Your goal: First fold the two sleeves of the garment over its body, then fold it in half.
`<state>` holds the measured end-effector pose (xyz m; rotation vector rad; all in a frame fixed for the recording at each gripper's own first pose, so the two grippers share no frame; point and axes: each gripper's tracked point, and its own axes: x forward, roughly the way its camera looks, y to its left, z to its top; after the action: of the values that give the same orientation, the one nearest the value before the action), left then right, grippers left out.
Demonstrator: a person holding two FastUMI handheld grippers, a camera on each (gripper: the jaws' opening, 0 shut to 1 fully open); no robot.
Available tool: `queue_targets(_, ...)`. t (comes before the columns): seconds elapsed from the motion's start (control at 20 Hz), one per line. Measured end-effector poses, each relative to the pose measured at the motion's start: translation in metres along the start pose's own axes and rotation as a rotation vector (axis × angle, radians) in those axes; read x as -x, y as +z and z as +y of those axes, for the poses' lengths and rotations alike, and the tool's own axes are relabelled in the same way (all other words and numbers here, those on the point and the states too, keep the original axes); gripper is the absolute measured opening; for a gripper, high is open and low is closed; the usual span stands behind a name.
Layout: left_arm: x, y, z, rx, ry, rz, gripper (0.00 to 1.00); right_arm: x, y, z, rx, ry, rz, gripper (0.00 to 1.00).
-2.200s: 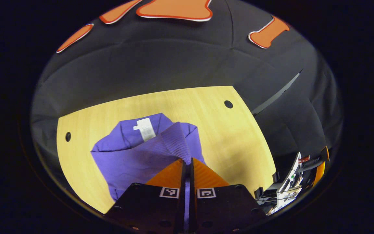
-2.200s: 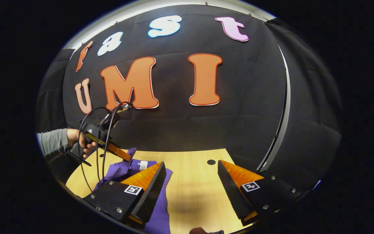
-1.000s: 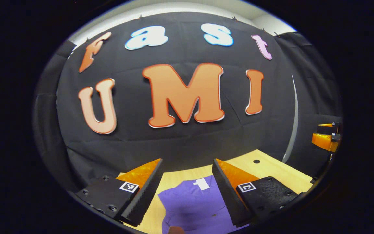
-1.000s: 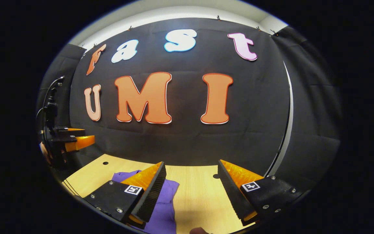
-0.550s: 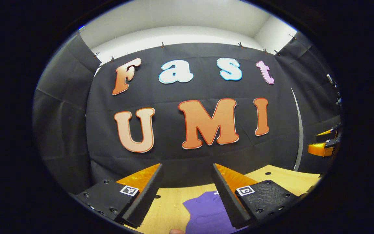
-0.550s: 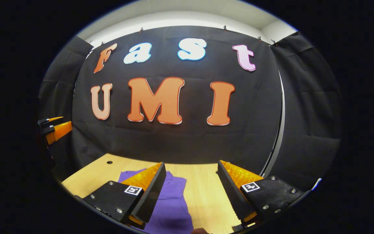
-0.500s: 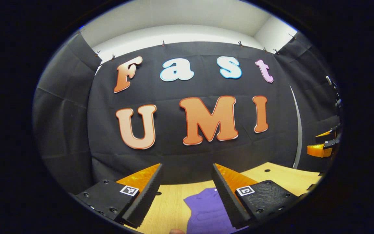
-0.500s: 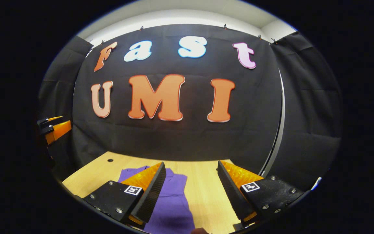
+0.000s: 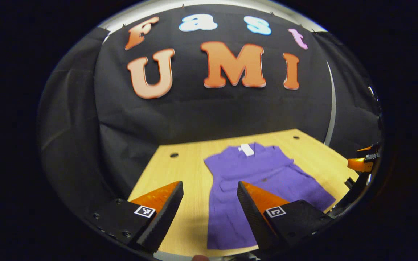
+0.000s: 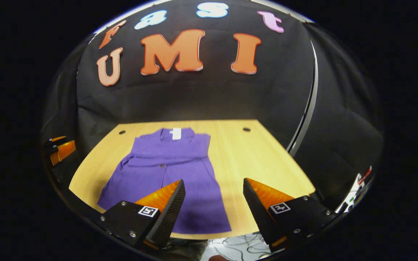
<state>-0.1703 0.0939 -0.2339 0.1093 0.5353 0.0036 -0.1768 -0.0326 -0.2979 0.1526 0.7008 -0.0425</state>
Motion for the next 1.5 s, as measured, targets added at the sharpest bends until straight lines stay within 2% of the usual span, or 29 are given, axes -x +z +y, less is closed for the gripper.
queue_targets(0.1, -0.012, -0.037, 0.001, 0.017, -0.003, 0.11, 0.95, -0.012, -0.025, -0.002, -0.031, 0.007, 0.062, 0.97)
queue_targets(0.5, -0.046, -0.146, 0.004, 0.021, -0.009, 0.418, 0.95, -0.051, -0.101, -0.01, 0.036, 0.009, 0.314, 0.97)
queue_targets(0.7, -0.053, -0.179, 0.005, 0.043, -0.022, 0.565, 0.96, -0.065, -0.128, -0.019, 0.027, 0.013, 0.426, 0.97)
queue_targets(1.05, -0.06, -0.215, 0.0, 0.068, -0.033, 0.735, 0.96, -0.076, -0.16, -0.021, 0.044, 0.035, 0.58, 0.97)
queue_targets(1.3, -0.063, -0.226, -0.004, 0.095, -0.039, 0.815, 0.96, -0.074, -0.165, -0.019, 0.065, 0.052, 0.649, 0.97)
queue_targets(1.4, -0.061, -0.229, -0.003, 0.131, -0.034, 0.84, 0.96, -0.072, -0.169, -0.014, 0.082, 0.073, 0.676, 0.91)
queue_targets(1.5, -0.059, -0.23, -0.004, 0.122, -0.042, 0.862, 0.96, -0.069, -0.172, -0.01, 0.106, 0.084, 0.707, 0.82)
